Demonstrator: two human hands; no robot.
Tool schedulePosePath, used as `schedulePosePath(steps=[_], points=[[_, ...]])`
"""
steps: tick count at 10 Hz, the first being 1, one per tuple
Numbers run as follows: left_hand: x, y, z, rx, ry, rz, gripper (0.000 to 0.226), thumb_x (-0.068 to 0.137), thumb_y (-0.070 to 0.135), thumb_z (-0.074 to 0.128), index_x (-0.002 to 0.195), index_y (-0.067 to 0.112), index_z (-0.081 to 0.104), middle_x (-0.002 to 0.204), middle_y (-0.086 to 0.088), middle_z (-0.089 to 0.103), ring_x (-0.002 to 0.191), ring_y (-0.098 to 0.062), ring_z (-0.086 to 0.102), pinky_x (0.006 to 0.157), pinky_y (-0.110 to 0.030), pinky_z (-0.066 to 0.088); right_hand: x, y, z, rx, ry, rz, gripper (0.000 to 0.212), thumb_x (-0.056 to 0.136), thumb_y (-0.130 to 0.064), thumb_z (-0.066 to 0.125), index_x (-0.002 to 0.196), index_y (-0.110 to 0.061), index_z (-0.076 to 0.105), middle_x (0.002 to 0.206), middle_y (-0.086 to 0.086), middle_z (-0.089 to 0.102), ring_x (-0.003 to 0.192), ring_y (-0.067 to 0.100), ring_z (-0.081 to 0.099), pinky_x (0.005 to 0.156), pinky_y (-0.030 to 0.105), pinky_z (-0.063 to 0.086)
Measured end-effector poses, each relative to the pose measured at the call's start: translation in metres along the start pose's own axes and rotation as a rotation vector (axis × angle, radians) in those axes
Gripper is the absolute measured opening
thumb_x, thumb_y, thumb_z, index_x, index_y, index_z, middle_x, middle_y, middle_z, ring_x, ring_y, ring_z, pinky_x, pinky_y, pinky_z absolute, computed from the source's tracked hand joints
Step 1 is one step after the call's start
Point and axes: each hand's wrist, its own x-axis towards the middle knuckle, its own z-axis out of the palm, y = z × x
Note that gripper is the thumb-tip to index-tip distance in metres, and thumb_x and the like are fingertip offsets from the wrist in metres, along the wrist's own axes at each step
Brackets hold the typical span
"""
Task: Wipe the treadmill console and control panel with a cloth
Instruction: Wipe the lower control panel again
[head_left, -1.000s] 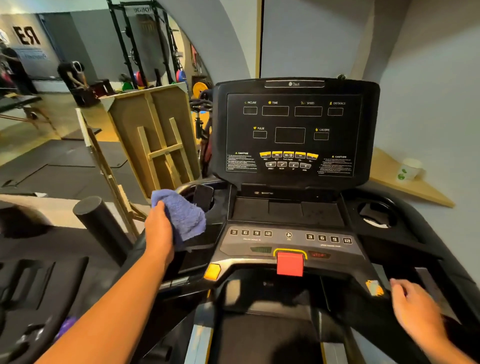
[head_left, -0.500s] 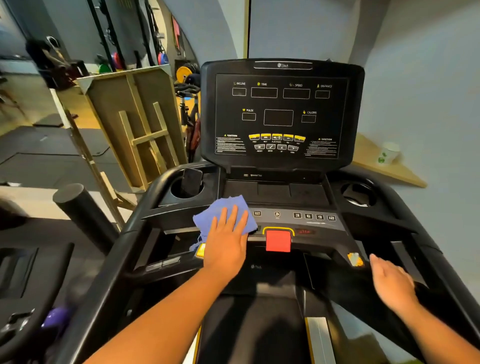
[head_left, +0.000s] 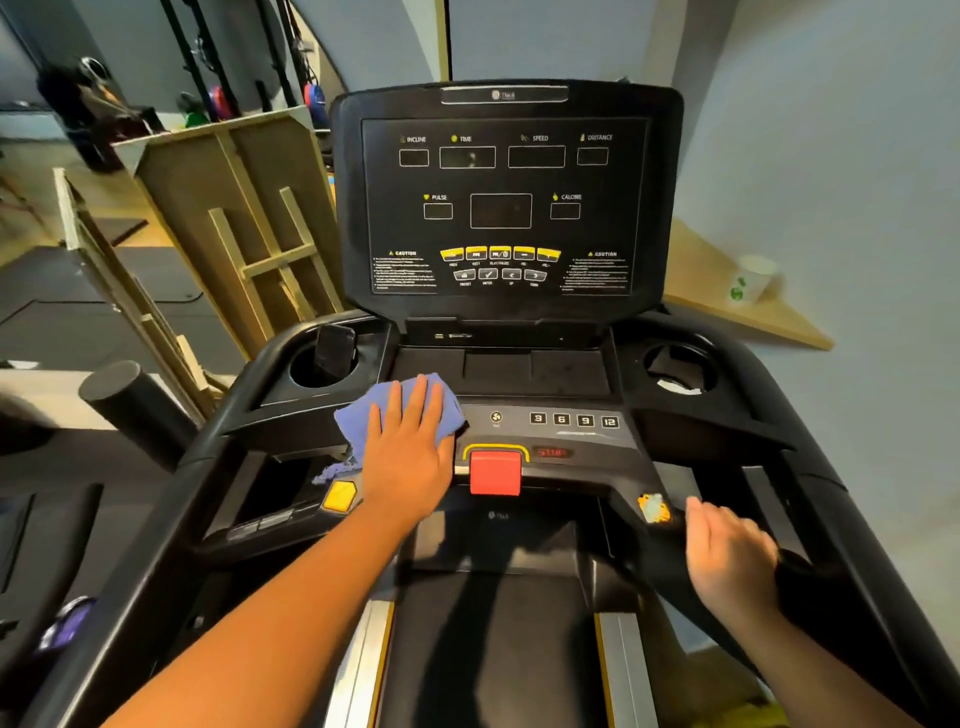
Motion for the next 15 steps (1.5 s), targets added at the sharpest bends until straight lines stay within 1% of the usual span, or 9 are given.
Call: schedulePosePath(steps=[2, 4, 6, 8, 9, 10, 12, 13, 15], points=[[-0.04, -0.017, 0.009, 0.026, -0.091, 0.272, 0.065, 0.102, 0.045, 0.022, 0.164, 0.027, 0.017, 0.173, 0.002, 0.017, 0.16, -0.029, 0.013, 0.126, -0.059, 0.023, 0.005, 0.005, -0.002, -0.094, -0.062, -0.046, 0.036, 0.102, -0.021, 0.039, 0.074, -0.01, 0.059, 0.06, 0.001, 0.052, 0.058, 0.028, 0.052, 0.062, 0.037, 0.041], [-0.001, 0.026, 0.008, -0.065, 0.027, -0.061, 0.067, 0.104, 0.039, 0.03, 0.166, 0.018, 0.018, 0.174, -0.004, 0.015, 0.161, -0.033, 0.01, 0.128, -0.055, 0.016, 0.005, 0.005, 0.002, -0.153, -0.059, -0.032, 0.037, 0.102, -0.024, 0.036, 0.077, -0.011, 0.059, 0.064, 0.001, 0.05, 0.062, 0.028, 0.05, 0.064, 0.037, 0.039], [-0.032, 0.016, 0.019, 0.006, -0.061, 0.341, 0.068, 0.102, 0.048, 0.015, 0.165, 0.028, 0.008, 0.174, 0.006, 0.001, 0.161, -0.022, -0.006, 0.131, -0.049, 0.003, 0.002, 0.004, -0.002, -0.126, -0.044, -0.06, 0.036, 0.101, -0.023, 0.036, 0.077, -0.009, 0.06, 0.066, -0.003, 0.043, 0.062, 0.027, 0.049, 0.064, 0.038, 0.041], [-0.01, -0.022, 0.004, -0.008, 0.045, -0.087, 0.071, 0.098, 0.042, 0.022, 0.164, 0.015, 0.028, 0.171, -0.01, 0.026, 0.159, -0.034, 0.019, 0.125, -0.056, 0.024, 0.002, 0.001, -0.006, -0.129, -0.025, -0.096, 0.044, 0.098, -0.027, 0.029, 0.083, -0.007, 0.066, 0.067, 0.006, 0.059, 0.064, 0.031, 0.057, 0.066, 0.041, 0.047], [-0.012, 0.009, 0.008, 0.016, 0.024, -0.129, 0.071, 0.102, 0.041, 0.027, 0.166, 0.014, 0.017, 0.173, -0.012, 0.018, 0.16, -0.037, 0.013, 0.126, -0.057, 0.018, -0.002, -0.001, -0.005, -0.128, -0.032, -0.1, 0.051, 0.096, -0.029, 0.027, 0.092, -0.005, 0.072, 0.071, 0.008, 0.068, 0.072, 0.034, 0.066, 0.074, 0.048, 0.053], [-0.019, 0.043, 0.011, 0.016, -0.037, 0.035, 0.077, 0.096, 0.049, 0.007, 0.167, 0.021, 0.006, 0.175, -0.005, 0.002, 0.161, -0.035, -0.002, 0.128, -0.057, 0.007, -0.004, 0.003, 0.001, -0.082, 0.014, -0.061, 0.055, 0.099, -0.033, 0.025, 0.085, -0.007, 0.071, 0.067, 0.001, 0.063, 0.07, 0.029, 0.063, 0.078, 0.046, 0.049], [-0.02, 0.002, 0.004, 0.004, -0.138, 0.461, 0.069, 0.099, 0.051, 0.014, 0.166, 0.033, 0.006, 0.173, 0.011, -0.003, 0.159, -0.018, -0.012, 0.131, -0.048, -0.001, -0.006, -0.003, -0.003, -0.005, 0.055, -0.016, 0.043, 0.104, -0.027, 0.038, 0.074, -0.008, 0.062, 0.064, -0.007, 0.049, 0.067, 0.022, 0.053, 0.084, 0.053, 0.048], [-0.022, -0.04, 0.001, -0.034, -0.088, 0.267, 0.067, 0.097, 0.051, 0.011, 0.162, 0.035, 0.006, 0.172, 0.01, 0.002, 0.16, -0.019, -0.006, 0.13, -0.054, 0.009, -0.005, -0.001, -0.01, -0.046, -0.057, -0.053, 0.028, 0.1, -0.011, 0.051, 0.081, -0.001, 0.068, 0.064, 0.005, 0.061, 0.065, 0.034, 0.065, 0.073, 0.053, 0.054], [-0.015, 0.018, 0.0, -0.055, -0.06, -0.027, 0.066, 0.109, 0.042, 0.027, 0.167, 0.024, 0.001, 0.175, -0.002, -0.005, 0.161, -0.032, -0.008, 0.128, -0.054, 0.0, 0.039, 0.007, -0.022, -0.029, -0.572, 0.118, 0.049, 0.105, -0.042, 0.03, 0.075, -0.021, 0.062, 0.072, 0.002, 0.065, 0.074, 0.013, 0.062, 0.072, 0.034, 0.045]])
